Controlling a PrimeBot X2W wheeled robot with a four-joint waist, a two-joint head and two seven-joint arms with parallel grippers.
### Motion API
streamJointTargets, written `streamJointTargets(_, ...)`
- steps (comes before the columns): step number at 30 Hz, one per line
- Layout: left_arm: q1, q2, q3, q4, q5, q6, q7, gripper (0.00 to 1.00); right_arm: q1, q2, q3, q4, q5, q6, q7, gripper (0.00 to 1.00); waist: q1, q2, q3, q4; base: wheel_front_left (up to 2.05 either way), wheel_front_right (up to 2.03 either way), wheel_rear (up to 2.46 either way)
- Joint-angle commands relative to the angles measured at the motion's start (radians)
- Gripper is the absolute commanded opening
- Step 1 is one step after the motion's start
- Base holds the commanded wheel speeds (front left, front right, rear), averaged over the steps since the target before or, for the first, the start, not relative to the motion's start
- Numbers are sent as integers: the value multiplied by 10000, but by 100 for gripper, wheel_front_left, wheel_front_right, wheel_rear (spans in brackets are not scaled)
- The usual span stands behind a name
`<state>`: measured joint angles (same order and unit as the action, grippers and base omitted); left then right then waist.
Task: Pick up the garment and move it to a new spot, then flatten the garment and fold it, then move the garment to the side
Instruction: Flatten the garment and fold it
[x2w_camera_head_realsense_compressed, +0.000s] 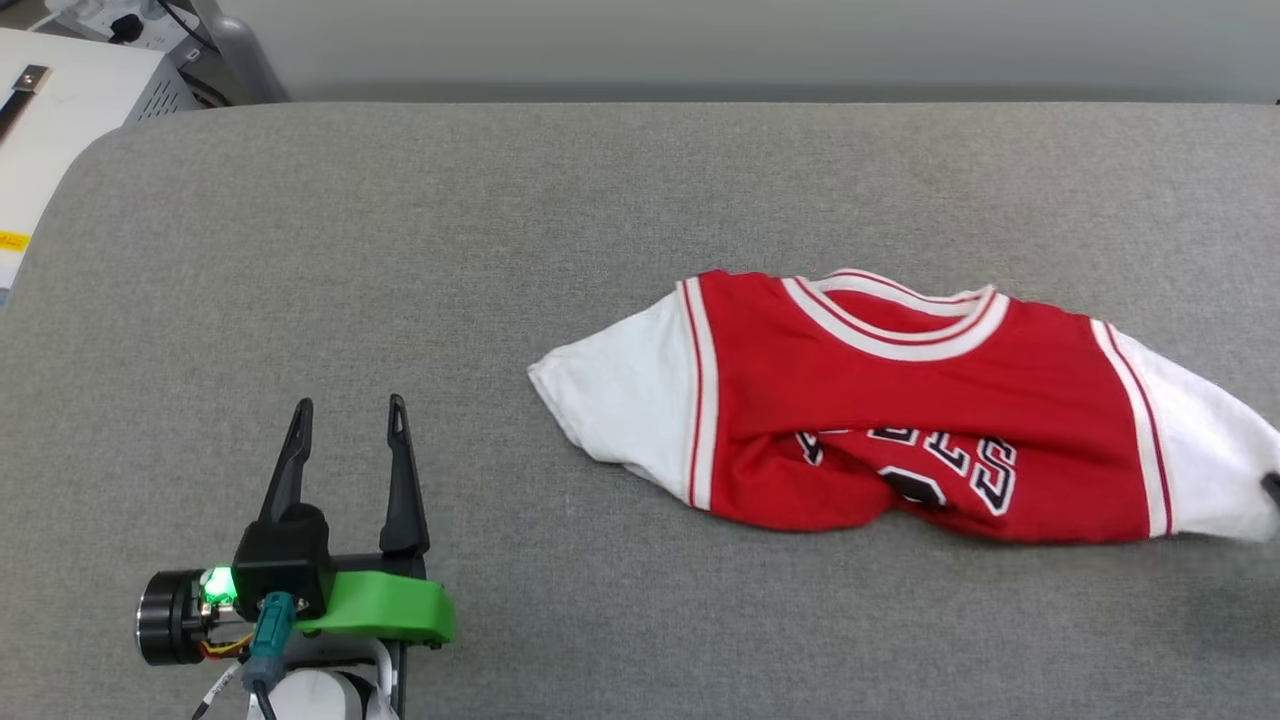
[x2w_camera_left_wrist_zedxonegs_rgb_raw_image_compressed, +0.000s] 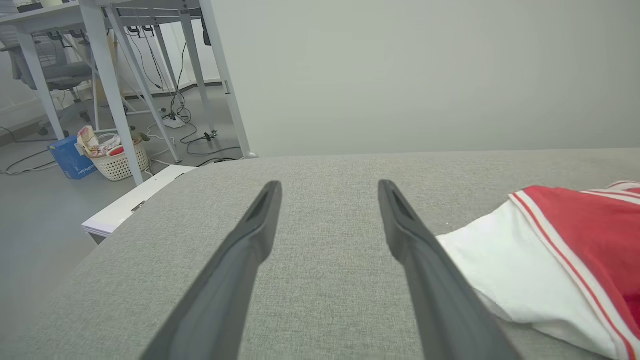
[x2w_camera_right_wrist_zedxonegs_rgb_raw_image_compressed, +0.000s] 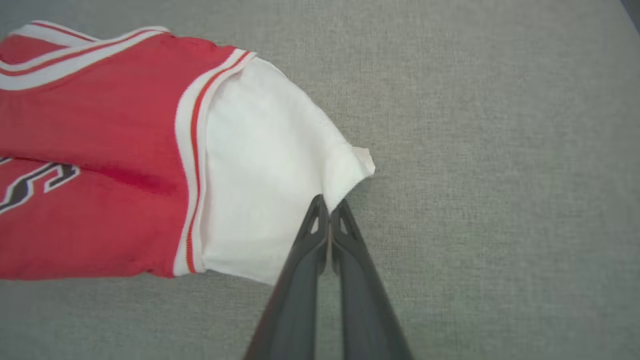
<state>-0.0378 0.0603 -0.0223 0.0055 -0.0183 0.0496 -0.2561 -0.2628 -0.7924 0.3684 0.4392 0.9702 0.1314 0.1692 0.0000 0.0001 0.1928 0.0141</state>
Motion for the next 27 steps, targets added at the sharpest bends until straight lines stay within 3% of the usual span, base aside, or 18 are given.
streamJointTargets(1, 18, 66, 34, 34, 20, 4, -57, 100, 231, 100, -97, 370, -46, -7, -20, 0, 0, -1, 52, 51, 0, 0, 0)
streamJointTargets(6, -50, 143, 82, 111, 25, -23, -57, 100, 480, 757, -146, 1550, 37, -7, 114, 0, 0, -1, 58, 89, 0, 0, 0)
streamJointTargets(9, -95, 242, 115, 200, 9, -100, -57, 100, 398, 1004, -234, 1869, -41, -7, -354, 0, 0, -1, -41, 75, 0, 0, 0)
streamJointTargets(10, -126, 297, 145, 217, -6, -138, -57, 100, 356, 1070, -264, 1920, -59, -7, -537, 24, 0, -1, -111, 46, 0, 0, 0)
streamJointTargets(11, -153, 341, 172, 234, -25, -175, -57, 100, 312, 1076, -317, 1956, -132, -7, -776, 81, 0, -1, -165, 25, 0, 0, 0)
streamJointTargets(12, -215, 407, 207, 242, -50, -234, -57, 100, 248, 1057, -430, 2024, -275, -7, -1154, 100, 0, -1, -222, 9, 0, 0, 0)
streamJointTargets(21, -1568, 1280, 325, 681, -260, -1141, -57, 100, -57, 1251, -1657, 1624, -2241, -7, -3822, 100, 0, -1, -560, -229, 0, 0, 0)
streamJointTargets(22, -2442, 1648, 106, 1208, -433, -1477, 2, 100, -49, 1697, -2341, 790, -3104, -7, -4092, 100, 0, -1, -532, -341, 0, 0, 0)
streamJointTargets(27, -4260, 2269, -769, 2067, -1100, -1767, 1074, 100, 367, 2731, -3275, -1012, -4475, -7, -4130, 100, 0, -1, -313, -489, 0, 0, 0)
